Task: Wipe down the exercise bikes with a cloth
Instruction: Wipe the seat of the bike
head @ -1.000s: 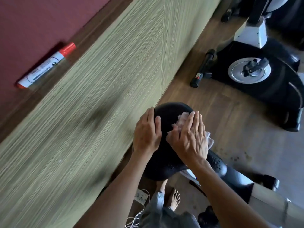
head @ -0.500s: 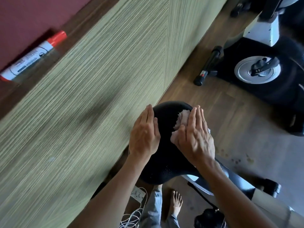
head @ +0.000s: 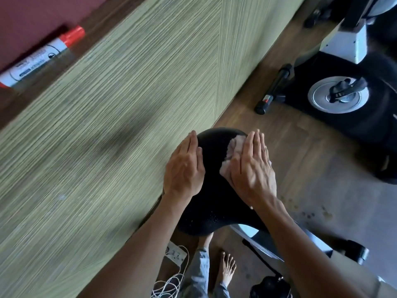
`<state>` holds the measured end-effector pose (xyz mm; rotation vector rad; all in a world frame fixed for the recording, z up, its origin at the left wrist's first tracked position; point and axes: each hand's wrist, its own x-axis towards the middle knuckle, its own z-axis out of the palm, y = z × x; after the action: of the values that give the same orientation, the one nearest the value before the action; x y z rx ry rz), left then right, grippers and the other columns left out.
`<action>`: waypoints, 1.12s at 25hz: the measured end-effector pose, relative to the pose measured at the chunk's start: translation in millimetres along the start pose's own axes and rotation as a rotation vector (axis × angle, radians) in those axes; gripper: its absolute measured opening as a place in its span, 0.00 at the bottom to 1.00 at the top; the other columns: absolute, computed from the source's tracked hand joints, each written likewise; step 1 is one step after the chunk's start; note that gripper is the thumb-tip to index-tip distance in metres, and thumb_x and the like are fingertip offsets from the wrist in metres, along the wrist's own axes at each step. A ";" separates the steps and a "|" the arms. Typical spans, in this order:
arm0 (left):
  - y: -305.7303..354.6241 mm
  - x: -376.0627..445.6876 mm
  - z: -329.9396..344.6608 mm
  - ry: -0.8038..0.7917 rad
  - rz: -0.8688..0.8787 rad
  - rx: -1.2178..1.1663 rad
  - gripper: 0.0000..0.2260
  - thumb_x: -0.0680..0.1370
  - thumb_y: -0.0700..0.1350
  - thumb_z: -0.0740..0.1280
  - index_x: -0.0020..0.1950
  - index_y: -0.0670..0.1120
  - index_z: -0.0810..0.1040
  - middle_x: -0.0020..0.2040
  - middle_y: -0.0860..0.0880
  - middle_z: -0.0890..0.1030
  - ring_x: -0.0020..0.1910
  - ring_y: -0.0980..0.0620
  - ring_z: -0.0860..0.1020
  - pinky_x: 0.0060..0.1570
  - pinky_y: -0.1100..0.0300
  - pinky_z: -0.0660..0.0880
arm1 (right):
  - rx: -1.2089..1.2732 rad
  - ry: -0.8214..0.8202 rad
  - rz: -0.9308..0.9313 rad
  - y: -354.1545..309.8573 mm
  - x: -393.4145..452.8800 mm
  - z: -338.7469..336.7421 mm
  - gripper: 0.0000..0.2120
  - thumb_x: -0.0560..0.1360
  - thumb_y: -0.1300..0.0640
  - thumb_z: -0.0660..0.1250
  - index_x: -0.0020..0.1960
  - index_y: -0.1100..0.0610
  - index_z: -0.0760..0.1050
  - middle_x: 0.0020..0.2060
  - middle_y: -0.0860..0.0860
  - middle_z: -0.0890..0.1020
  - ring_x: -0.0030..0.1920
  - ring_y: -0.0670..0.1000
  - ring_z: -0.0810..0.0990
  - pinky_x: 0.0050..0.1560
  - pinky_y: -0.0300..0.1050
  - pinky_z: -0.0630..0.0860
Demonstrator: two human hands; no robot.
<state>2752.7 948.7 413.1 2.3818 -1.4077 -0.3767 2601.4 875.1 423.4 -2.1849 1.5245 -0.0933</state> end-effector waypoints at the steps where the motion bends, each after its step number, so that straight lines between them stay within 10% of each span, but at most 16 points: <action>1: 1.9 -0.4 0.5 0.000 -0.012 0.010 0.23 0.87 0.49 0.50 0.82 0.43 0.59 0.79 0.45 0.67 0.76 0.49 0.68 0.73 0.62 0.61 | 0.034 0.011 0.049 -10.8 14.3 -0.9 0.34 0.82 0.47 0.43 0.82 0.65 0.46 0.82 0.61 0.49 0.82 0.54 0.43 0.82 0.50 0.43; 6: 1.7 1.2 -2.1 -0.008 -0.017 0.000 0.23 0.87 0.49 0.49 0.82 0.44 0.58 0.79 0.46 0.66 0.76 0.49 0.68 0.73 0.59 0.64 | -0.062 0.078 -0.366 -3.0 3.8 1.0 0.35 0.80 0.47 0.44 0.79 0.68 0.58 0.78 0.66 0.60 0.81 0.61 0.55 0.80 0.57 0.54; 12: 5.6 0.3 -2.6 -0.015 -0.023 -0.019 0.25 0.87 0.52 0.47 0.81 0.41 0.60 0.79 0.44 0.66 0.76 0.48 0.67 0.75 0.58 0.65 | 0.007 0.023 -0.066 -15.4 31.8 -0.5 0.33 0.82 0.47 0.44 0.81 0.64 0.51 0.81 0.61 0.54 0.82 0.55 0.47 0.81 0.49 0.45; 17: 5.4 -0.5 -5.5 0.011 -0.077 -0.131 0.33 0.84 0.59 0.38 0.82 0.42 0.58 0.80 0.44 0.64 0.78 0.50 0.64 0.76 0.58 0.63 | -0.061 0.046 -0.553 7.8 26.7 -2.0 0.30 0.82 0.49 0.46 0.79 0.63 0.62 0.78 0.61 0.63 0.81 0.56 0.57 0.80 0.56 0.56; 22: 4.9 -0.4 -0.5 0.020 -0.111 -0.166 0.32 0.84 0.59 0.39 0.83 0.42 0.52 0.84 0.46 0.54 0.82 0.54 0.53 0.75 0.69 0.49 | -0.056 0.023 -0.271 -18.5 46.5 -1.9 0.38 0.77 0.44 0.40 0.78 0.64 0.62 0.78 0.61 0.63 0.81 0.55 0.56 0.81 0.51 0.51; 28: 0.3 -2.3 2.4 0.110 -0.168 -0.302 0.32 0.84 0.59 0.40 0.83 0.41 0.52 0.83 0.45 0.54 0.82 0.54 0.52 0.72 0.77 0.43 | -0.153 -0.027 -0.673 3.9 40.1 -1.6 0.30 0.82 0.49 0.46 0.79 0.61 0.63 0.78 0.59 0.64 0.81 0.54 0.58 0.81 0.53 0.53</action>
<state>2750.4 950.2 411.2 2.2384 -1.0255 -0.4578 2612.8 837.3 414.9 -2.7195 0.7429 -0.1639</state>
